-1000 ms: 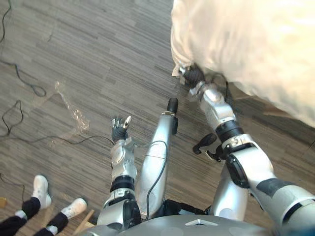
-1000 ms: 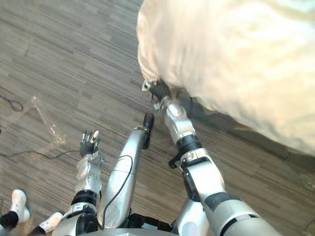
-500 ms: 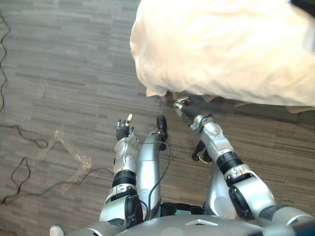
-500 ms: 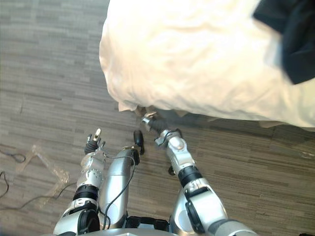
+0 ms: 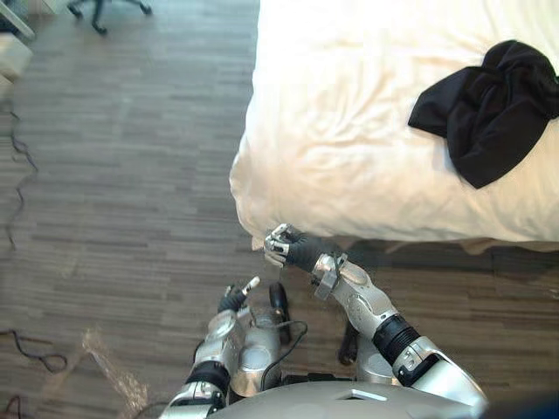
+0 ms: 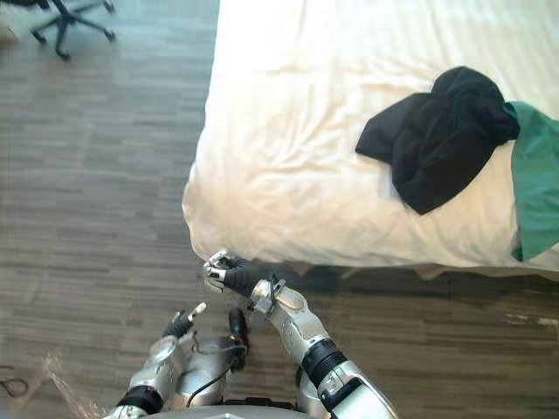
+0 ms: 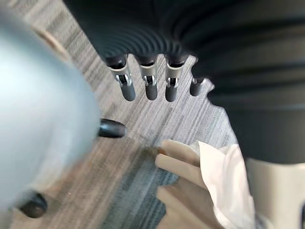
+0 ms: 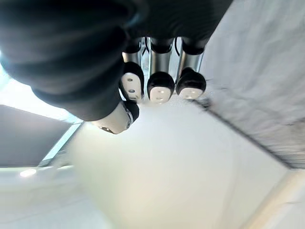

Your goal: Tidy the bed and pick cloth on bed and put in laundry

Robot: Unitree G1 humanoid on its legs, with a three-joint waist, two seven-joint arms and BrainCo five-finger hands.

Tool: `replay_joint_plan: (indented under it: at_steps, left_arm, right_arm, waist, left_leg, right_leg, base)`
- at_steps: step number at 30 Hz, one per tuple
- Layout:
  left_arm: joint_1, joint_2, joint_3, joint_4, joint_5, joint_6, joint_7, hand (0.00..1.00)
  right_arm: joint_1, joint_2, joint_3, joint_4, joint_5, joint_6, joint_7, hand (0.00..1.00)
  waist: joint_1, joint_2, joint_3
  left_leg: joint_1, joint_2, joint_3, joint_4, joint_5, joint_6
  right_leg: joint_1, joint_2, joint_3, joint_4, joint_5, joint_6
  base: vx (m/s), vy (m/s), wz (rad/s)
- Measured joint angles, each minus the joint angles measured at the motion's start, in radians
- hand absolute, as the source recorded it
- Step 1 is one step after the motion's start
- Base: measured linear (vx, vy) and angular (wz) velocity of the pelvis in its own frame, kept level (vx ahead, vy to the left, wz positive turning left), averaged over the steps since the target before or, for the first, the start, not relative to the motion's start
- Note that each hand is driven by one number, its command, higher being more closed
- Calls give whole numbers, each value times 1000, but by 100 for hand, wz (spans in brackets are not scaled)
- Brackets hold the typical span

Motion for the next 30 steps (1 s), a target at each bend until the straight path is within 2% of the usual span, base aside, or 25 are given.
replay_joint_plan:
  at_steps: [2,4,7,10,11,13,14,16,19,20,22,24,27,30]
  left_arm:
    - [31,-3,-8,1,-1,4,-39,0]
    - [37,-11,0,-4,-11,2,-77,0]
    - [-6,-10,-3,-7,-51,-6,-120,0]
    - [-88,-8,-2,-9,-75,-34,-148,0]
    - [-126,-9,1,-11,-80,-45,-159,0]
    - [-182,-14,17,-16,-80,-66,-174,0]
    - [-213,-24,38,-27,-91,-83,-180,0]
    - [-258,-44,74,-36,-119,-104,-179,0]
    - [-331,-83,111,-45,-146,-129,-173,0]
    - [-353,-98,125,-46,-157,-133,-163,0]
    - [-395,-122,152,-46,-168,-136,-139,0]
    - [-447,-152,198,-52,-168,-141,-115,0]
    - [-503,-177,284,-94,-188,-151,-60,0]
    - [-514,-177,314,-98,-188,-149,-6,0]
  right_arm:
    - [-30,-3,-14,-20,34,28,-52,100]
    - [-92,8,-12,-55,36,58,-112,100]
    - [-226,22,-12,-150,34,73,-200,100]
    - [-367,18,-70,-216,35,64,-267,100]
    - [-419,5,-112,-220,35,60,-289,100]
    - [-491,-26,-178,-223,35,60,-317,100]
    - [-538,-52,-209,-224,35,60,-339,100]
    - [-583,-85,-229,-224,35,60,-363,100]
    - [-625,-104,-230,-222,34,60,-411,100]
    - [-632,-111,-229,-221,34,56,-421,100]
    - [-650,-113,-235,-232,35,13,-424,100]
    - [-688,-113,-261,-232,33,-23,-434,100]
    - [-724,-94,-334,-231,35,-88,-435,100]
    - [-701,-92,-397,-230,37,-117,-431,100]
  waist:
    - [-3,38,-17]
    - [0,52,-15]
    - [2,42,5]
    - [7,33,60]
    - [9,33,84]
    - [11,33,135]
    - [7,35,168]
    - [0,40,184]
    - [2,42,194]
    - [2,42,194]
    - [2,43,195]
    - [2,43,194]
    - [6,44,194]
    - [1,38,195]
  left_leg:
    - [19,-15,1,-17,7,-5]
    - [12,-30,22,-40,16,-8]
    - [-89,-42,29,-40,37,-20]
    - [-224,-23,28,-27,76,-21]
    - [-283,-14,27,-12,97,-21]
    - [-363,-3,26,40,106,-10]
    - [-421,6,25,81,100,-9]
    - [-523,19,20,147,90,-7]
    - [-688,56,3,316,35,-1]
    - [-735,71,-9,371,16,-2]
    - [-816,93,-35,458,-10,-4]
    - [-897,104,-52,524,-19,0]
    - [-1008,132,-60,578,-32,6]
    - [-1006,134,-46,558,-27,8]
  right_leg:
    - [-5,-21,14,27,-13,10]
    - [-77,-52,35,115,-54,11]
    - [-246,-83,68,252,-94,-7]
    - [-407,-78,73,330,-108,-35]
    - [-468,-76,75,362,-105,-52]
    - [-548,-80,80,412,-108,-63]
    - [-601,-83,81,441,-112,-70]
    - [-690,-87,84,488,-118,-81]
    - [-818,-87,83,580,-132,-97]
    - [-850,-83,83,610,-137,-96]
    - [-905,-73,83,661,-145,-95]
    - [-962,-73,84,704,-177,-109]
    - [-1062,-64,85,745,-184,-97]
    - [-1065,-51,95,723,-170,-84]
  base:
    - [-8,41,-16]
    - [-84,-3,-20]
    - [-146,-57,7]
    - [-142,-89,20]
    - [-94,-92,18]
    - [-86,-111,17]
    - [-84,-102,15]
    - [-66,-75,20]
    - [-68,-52,12]
    - [-107,-56,9]
    - [-107,-33,9]
    - [-152,-15,16]
    - [-201,17,0]
    - [-111,36,3]
